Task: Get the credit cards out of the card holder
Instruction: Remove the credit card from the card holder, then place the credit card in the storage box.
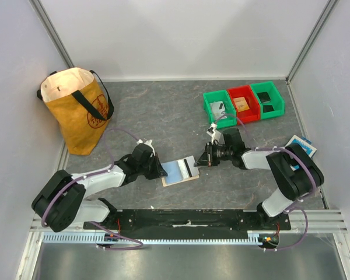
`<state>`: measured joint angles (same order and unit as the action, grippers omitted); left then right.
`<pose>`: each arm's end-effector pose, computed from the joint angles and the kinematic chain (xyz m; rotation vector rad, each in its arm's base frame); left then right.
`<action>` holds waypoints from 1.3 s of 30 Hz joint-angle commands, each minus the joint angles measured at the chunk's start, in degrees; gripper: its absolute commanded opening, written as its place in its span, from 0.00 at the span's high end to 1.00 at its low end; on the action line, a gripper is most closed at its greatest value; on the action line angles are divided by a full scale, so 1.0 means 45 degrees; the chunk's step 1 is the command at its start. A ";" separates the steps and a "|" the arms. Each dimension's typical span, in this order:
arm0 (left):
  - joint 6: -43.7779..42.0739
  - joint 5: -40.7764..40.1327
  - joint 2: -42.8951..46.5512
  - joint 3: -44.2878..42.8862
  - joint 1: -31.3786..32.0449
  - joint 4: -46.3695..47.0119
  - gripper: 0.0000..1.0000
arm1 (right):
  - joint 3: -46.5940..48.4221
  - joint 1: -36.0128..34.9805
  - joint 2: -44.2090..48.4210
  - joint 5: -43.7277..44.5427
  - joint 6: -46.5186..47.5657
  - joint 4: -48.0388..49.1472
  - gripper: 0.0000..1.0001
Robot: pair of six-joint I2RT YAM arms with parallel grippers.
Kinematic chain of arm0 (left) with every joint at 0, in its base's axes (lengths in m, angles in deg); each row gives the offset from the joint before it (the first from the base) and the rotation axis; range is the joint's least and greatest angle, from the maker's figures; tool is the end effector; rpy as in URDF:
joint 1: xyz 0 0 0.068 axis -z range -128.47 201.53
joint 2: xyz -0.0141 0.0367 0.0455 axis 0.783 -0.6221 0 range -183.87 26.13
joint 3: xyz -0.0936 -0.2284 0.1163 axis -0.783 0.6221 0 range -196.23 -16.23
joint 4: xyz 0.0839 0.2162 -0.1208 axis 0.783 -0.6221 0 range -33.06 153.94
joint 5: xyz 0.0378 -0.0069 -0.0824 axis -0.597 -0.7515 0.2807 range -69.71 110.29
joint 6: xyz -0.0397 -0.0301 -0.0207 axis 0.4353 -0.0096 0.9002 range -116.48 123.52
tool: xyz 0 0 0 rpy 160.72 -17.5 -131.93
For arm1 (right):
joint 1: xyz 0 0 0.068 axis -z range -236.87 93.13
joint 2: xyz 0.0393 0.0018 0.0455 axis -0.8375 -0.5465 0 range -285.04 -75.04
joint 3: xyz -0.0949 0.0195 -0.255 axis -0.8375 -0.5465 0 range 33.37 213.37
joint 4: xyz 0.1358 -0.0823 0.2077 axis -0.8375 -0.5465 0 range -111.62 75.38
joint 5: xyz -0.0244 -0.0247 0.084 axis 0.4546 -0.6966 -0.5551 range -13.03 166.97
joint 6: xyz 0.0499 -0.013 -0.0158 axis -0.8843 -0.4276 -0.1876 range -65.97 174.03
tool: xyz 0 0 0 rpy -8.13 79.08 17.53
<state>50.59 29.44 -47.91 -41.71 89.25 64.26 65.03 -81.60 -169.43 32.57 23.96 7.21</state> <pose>0.1763 -0.1435 0.1419 -0.1321 2.5845 -0.8182 0.2448 0.1400 0.1213 -0.3316 2.3936 1.3599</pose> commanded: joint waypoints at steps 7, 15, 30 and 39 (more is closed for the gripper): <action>-0.0148 -0.0294 0.3051 -0.0217 -0.0783 -0.1533 0.45 | 0.1284 -0.0012 0.3589 0.2151 0.2792 -0.4203 1.00; 0.1023 0.0915 0.4851 -0.1662 -0.1525 -0.2824 0.18 | 0.2339 -0.2565 0.6286 0.6735 0.5721 -0.5710 1.00; 0.2157 0.1716 0.4736 -0.3850 -0.1799 -0.1947 0.17 | 0.2125 -0.9402 0.6759 1.6755 1.1579 -0.2139 1.00; 0.2723 0.2517 0.3992 -0.3988 -0.1780 -0.0971 0.22 | 0.2203 -1.1710 0.5039 2.0274 1.4314 0.0226 1.00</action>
<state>59.71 37.09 -29.42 -58.08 81.44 55.08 73.93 -131.74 -143.64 112.39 80.16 0.28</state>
